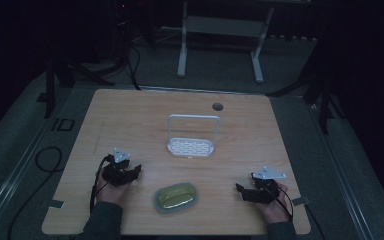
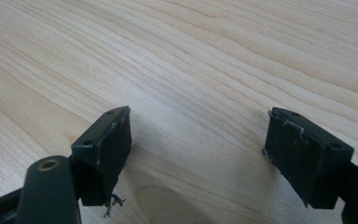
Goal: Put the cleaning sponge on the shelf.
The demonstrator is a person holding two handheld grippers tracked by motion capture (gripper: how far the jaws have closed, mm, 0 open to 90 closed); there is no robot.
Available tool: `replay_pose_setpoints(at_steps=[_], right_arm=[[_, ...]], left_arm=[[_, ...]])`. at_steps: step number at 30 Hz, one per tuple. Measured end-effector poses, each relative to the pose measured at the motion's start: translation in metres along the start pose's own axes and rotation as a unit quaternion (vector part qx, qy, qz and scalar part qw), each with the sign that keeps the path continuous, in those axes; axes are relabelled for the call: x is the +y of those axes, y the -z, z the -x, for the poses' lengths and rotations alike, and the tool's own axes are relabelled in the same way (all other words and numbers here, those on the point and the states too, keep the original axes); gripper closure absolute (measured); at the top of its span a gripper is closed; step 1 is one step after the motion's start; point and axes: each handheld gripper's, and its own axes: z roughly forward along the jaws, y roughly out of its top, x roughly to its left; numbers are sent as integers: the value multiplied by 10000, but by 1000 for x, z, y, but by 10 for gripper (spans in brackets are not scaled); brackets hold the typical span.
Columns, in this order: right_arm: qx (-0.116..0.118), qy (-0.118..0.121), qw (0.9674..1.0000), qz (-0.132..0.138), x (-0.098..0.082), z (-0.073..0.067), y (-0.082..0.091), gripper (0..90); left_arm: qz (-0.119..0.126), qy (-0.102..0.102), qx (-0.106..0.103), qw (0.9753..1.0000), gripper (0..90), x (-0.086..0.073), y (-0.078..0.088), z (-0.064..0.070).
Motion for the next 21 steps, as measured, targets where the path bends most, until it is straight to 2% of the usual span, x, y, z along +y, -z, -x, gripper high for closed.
replay_pose_setpoints(at_steps=[4,9,13,17,21], right_arm=[[-1,2,10000,1,0,0,0,221],[-2,2,10000,-1,0,0,0,221],[-2,2,10000,-2,0,0,0,221],[-2,0,10000,-2,0,0,0,221],[-1,-2,10000,-1,0,0,0,221]], left_arm=[[15,-21,-158,9999,503,-1,4,0],[166,-220,-110,9996,548,-3,13,2],[184,-252,-191,9993,570,-1,20,2],[190,-182,-494,9984,612,2,26,2],[185,-300,-592,9976,603,2,30,3]])
